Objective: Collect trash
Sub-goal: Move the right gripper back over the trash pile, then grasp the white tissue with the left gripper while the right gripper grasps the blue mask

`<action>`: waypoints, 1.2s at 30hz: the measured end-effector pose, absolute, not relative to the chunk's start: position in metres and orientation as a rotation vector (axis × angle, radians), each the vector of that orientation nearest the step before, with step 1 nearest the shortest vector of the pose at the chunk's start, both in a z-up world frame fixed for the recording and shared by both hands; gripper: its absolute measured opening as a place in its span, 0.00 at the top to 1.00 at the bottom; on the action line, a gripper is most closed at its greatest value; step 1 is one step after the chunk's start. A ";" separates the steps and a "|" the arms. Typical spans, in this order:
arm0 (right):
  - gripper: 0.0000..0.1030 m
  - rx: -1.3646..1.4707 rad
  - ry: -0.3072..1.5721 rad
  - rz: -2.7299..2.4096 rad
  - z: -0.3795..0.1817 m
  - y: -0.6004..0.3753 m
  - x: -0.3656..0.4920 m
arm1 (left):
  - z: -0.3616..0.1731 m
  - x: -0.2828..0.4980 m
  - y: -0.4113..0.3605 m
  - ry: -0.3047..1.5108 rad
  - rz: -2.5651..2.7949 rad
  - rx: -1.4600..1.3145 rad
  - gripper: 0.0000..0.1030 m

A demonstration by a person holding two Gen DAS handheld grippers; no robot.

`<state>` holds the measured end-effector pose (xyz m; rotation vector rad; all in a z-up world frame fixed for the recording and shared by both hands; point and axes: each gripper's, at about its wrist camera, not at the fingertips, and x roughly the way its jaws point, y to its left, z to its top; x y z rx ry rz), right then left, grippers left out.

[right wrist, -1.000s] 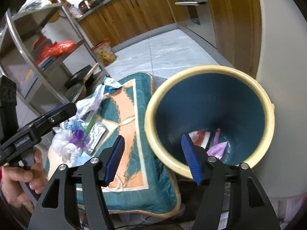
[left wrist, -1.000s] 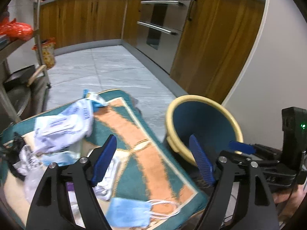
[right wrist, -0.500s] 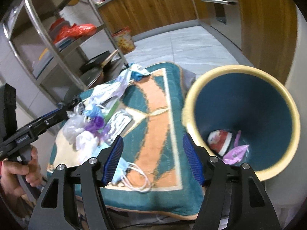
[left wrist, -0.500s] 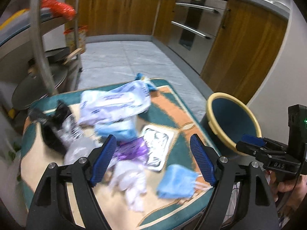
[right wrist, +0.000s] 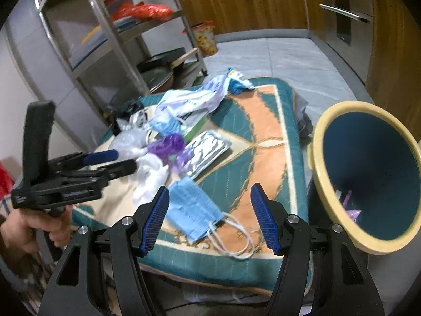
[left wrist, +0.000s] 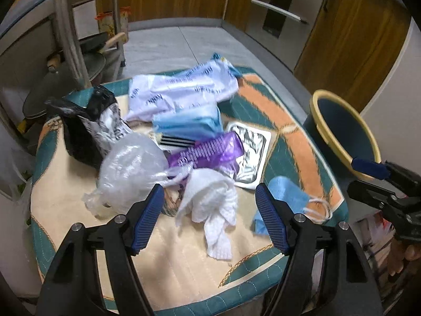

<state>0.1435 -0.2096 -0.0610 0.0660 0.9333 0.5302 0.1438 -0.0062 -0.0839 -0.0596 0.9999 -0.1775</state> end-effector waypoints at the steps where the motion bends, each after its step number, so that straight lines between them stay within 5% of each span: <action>1: 0.36 0.060 0.938 0.532 -0.063 -0.208 0.142 | -0.088 0.145 -0.009 1.011 -0.179 -0.051 0.31; 5: 0.36 0.044 0.955 0.546 -0.068 -0.205 0.137 | -0.105 0.153 -0.015 1.064 -0.168 -0.037 0.40; 8: 0.36 0.027 0.967 0.558 -0.072 -0.199 0.133 | -0.115 0.157 -0.012 1.105 -0.164 -0.052 0.58; 9: 0.36 0.021 0.975 0.565 -0.074 -0.196 0.132 | -0.118 0.158 -0.011 1.119 -0.176 -0.064 0.71; 12: 0.36 0.002 0.989 0.579 -0.077 -0.190 0.131 | -0.116 0.155 -0.010 1.125 -0.190 -0.052 0.85; 30: 0.37 -0.127 1.033 0.629 -0.103 -0.138 0.131 | -0.067 0.115 0.005 1.032 -0.252 -0.070 0.87; 36: 0.55 -0.195 1.042 0.580 -0.115 -0.128 0.138 | -0.066 0.115 0.018 1.018 -0.246 -0.108 0.87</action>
